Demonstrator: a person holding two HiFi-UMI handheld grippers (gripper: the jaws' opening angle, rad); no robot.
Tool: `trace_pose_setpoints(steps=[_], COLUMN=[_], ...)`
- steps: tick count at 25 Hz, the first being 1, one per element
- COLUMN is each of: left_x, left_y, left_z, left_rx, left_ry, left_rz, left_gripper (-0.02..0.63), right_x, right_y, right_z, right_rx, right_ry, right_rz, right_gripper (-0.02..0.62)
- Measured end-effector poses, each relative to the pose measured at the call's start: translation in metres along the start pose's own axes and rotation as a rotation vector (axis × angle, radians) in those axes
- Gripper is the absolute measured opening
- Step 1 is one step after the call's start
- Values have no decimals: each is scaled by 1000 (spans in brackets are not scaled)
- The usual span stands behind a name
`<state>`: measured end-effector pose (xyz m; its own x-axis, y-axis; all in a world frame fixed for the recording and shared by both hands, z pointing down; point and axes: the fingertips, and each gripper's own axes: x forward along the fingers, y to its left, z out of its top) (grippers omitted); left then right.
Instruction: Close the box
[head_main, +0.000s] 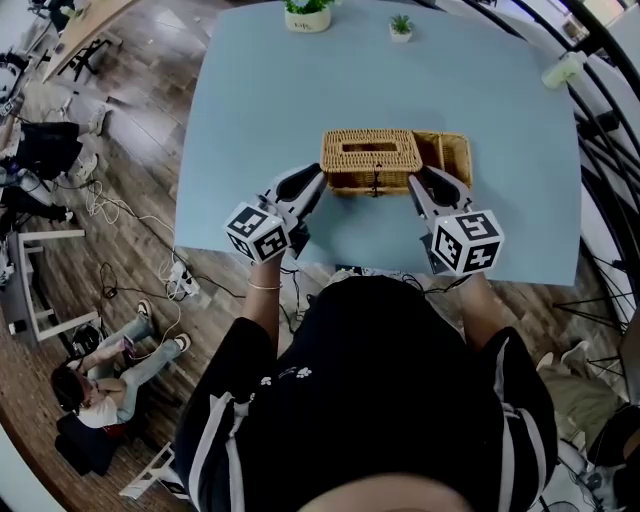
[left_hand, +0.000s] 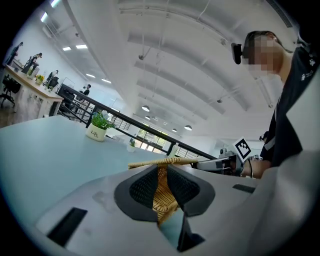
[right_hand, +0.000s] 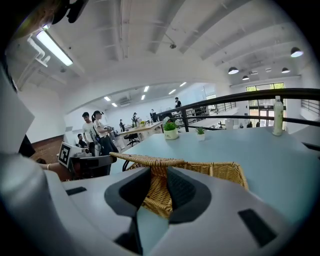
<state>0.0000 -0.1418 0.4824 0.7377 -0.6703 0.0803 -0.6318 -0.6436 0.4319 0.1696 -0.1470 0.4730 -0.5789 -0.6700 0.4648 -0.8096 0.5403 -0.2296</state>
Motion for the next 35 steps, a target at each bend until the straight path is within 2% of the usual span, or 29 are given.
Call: trace_pose_setpoints(steps=[7,35], left_x=[-2,-9], left_y=[0,0], left_z=[-10,-46], left_rx=[-15,-67], left_ry=[18,98], left_rz=[26,49], left_gripper=[52,52], right_x=[1,2], right_y=[1,2], right_z=[-12,-49], right_rx=[18,64], right_ry=[25,103], right_rz=[-3,-32], right_gripper=[100,98])
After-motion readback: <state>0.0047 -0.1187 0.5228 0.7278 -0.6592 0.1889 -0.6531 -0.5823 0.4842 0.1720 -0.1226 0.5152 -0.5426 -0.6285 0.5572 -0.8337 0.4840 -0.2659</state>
